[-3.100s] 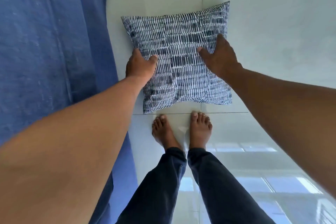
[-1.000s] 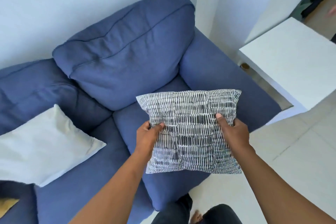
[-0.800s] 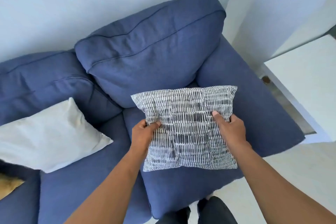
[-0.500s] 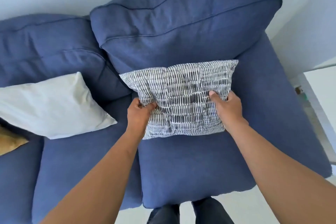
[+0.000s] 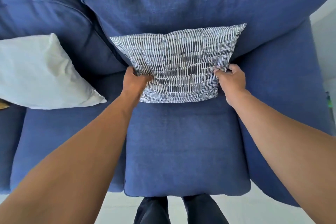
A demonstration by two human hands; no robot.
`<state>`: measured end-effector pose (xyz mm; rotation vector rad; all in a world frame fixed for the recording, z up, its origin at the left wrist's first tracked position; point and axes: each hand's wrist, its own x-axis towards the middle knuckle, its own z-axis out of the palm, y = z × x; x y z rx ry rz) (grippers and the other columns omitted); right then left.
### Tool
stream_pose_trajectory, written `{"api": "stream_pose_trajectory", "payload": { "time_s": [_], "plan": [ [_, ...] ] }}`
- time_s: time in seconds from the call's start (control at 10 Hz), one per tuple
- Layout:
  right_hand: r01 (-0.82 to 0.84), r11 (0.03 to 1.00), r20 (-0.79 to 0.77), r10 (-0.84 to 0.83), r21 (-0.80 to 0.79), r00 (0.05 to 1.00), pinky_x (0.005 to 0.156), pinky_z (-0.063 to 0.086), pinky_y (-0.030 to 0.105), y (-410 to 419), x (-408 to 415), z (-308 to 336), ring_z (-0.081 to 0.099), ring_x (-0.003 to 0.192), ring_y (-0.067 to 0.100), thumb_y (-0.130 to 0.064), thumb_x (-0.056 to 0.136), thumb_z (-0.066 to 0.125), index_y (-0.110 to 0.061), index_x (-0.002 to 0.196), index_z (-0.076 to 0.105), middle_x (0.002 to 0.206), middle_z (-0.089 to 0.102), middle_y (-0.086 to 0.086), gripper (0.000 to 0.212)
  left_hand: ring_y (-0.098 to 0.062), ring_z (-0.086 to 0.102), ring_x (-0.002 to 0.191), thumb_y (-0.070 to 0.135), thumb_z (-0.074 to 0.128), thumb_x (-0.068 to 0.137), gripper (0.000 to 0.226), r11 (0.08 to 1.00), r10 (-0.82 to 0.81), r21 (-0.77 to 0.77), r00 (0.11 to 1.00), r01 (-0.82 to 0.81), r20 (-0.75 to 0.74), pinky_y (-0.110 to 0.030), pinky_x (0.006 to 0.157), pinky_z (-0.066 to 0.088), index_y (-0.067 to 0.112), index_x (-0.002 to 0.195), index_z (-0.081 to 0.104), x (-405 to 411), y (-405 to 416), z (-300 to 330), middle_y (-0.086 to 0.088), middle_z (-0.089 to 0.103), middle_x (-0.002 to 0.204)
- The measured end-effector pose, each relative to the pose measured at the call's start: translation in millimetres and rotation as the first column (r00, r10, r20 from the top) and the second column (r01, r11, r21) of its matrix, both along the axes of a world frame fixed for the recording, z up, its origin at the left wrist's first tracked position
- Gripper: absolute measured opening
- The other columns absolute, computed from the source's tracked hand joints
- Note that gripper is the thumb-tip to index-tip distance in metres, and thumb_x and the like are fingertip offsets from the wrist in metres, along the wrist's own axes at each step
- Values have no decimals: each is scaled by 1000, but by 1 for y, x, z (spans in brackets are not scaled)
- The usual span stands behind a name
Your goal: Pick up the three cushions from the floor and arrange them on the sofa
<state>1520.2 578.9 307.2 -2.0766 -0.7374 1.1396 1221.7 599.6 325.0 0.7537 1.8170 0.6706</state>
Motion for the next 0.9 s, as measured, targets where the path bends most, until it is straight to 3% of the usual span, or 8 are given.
{"api": "stream_pose_trajectory", "payload": {
  "time_s": [0.2,0.3,0.4,0.5,0.6,0.7,0.8,0.9],
  "plan": [
    [45,976,-115,-21,211,993,86,60,31,43,6,34,76,100,15,-27,86,76,-28,114,63,110,79,-2,31,-26,65,89,3,62,82,40,968,240,38,958,-248,159,-50,85,62,3,122,57,-13,58,39,-12,64,106],
    [38,972,-112,-12,234,994,80,60,29,64,12,42,75,88,10,-25,89,76,-29,96,66,102,79,-4,13,-23,65,79,10,66,83,22,981,167,73,976,-178,141,-50,73,66,11,104,60,-11,71,52,-10,65,97],
    [1,963,74,-22,270,997,60,39,27,75,24,46,46,55,2,-15,94,70,-26,63,52,65,55,-10,37,-23,65,81,14,70,90,10,962,191,197,981,-190,12,-57,82,65,13,90,60,-7,67,51,-11,67,93],
    [-51,960,164,5,277,986,59,34,29,69,28,46,40,57,8,-17,95,67,-23,62,44,62,45,-8,41,-24,67,90,19,70,94,13,953,238,198,971,-229,-21,-59,91,61,13,97,59,-6,56,43,-10,68,100],
    [-97,965,156,59,244,986,70,56,41,57,25,41,57,73,16,-21,98,66,-11,90,67,81,67,4,12,-26,71,102,25,71,94,25,962,237,140,971,-236,10,-46,96,61,9,111,61,-8,45,32,-10,72,114],
    [-99,966,131,69,238,989,91,61,45,44,21,44,69,87,14,-23,97,68,-13,113,72,102,78,6,19,-21,69,97,31,71,93,40,972,204,129,978,-199,-30,-38,86,57,11,127,62,-11,35,37,-8,74,116],
    [-35,971,58,22,238,998,109,56,42,6,15,58,71,118,16,-25,97,70,-12,135,66,132,74,6,40,-17,70,87,26,67,91,7,986,141,108,981,-127,-131,-40,82,60,25,98,69,-12,-18,41,5,73,93],
    [-32,963,17,29,268,999,110,55,45,-20,11,67,69,122,16,-27,97,70,-14,134,68,134,73,4,39,-19,73,85,20,63,87,11,995,82,73,983,-71,-165,-41,75,61,27,81,69,-10,-57,42,5,76,86]
  ]
}}
